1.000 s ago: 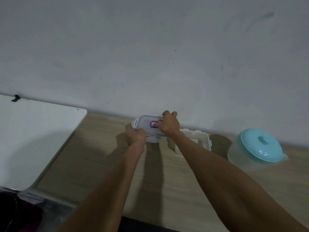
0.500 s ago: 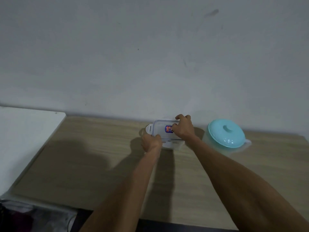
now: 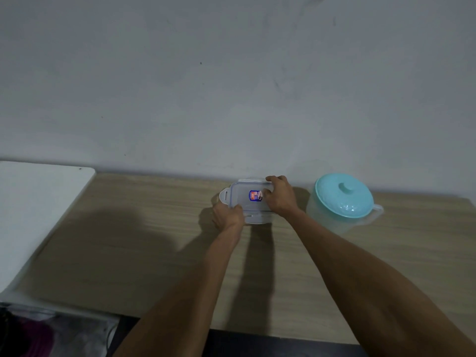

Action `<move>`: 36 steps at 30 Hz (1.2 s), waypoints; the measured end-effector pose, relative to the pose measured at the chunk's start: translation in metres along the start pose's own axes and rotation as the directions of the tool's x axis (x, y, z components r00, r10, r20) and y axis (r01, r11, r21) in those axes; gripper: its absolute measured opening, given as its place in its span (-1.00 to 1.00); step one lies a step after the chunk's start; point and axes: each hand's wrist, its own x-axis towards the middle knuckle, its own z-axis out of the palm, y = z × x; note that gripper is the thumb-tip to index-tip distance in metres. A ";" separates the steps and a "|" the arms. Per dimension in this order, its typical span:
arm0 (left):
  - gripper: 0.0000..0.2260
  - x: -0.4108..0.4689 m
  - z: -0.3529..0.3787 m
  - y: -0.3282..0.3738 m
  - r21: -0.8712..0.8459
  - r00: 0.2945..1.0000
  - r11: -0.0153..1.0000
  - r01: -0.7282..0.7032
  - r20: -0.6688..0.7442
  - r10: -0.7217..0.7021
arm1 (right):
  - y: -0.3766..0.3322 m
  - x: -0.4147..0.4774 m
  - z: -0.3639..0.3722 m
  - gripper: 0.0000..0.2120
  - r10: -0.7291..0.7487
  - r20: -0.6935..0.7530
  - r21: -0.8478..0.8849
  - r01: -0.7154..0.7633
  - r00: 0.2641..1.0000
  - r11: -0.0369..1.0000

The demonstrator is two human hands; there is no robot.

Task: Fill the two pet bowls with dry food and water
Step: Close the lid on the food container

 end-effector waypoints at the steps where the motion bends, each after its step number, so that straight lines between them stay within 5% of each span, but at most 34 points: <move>1: -0.48 -0.002 -0.002 0.003 0.007 1.000 1.000 -0.003 -0.003 0.003 | 0.001 0.001 -0.001 -0.55 -0.010 0.012 -0.012 0.010 1.000 1.000; 8: -0.55 -0.042 -0.033 0.043 0.103 0.999 0.994 -0.026 0.038 0.022 | 0.002 0.007 -0.004 -0.36 -0.051 0.118 -0.089 0.062 0.992 0.994; 13: -0.51 -0.050 -0.053 0.066 0.346 0.993 0.931 -0.113 0.077 0.092 | -0.008 0.010 -0.014 0.07 -0.061 0.466 -0.238 0.191 0.883 0.952; 16: -0.53 -0.045 -0.054 0.070 0.436 0.983 0.886 -0.159 0.150 0.103 | -0.004 0.012 -0.010 0.22 -0.052 0.520 -0.359 0.274 0.852 0.892; 36: -0.54 -0.039 -0.056 0.067 0.473 0.977 0.863 -0.176 0.188 0.096 | -0.001 0.012 0.003 0.15 -0.207 0.423 -0.551 0.432 0.882 0.714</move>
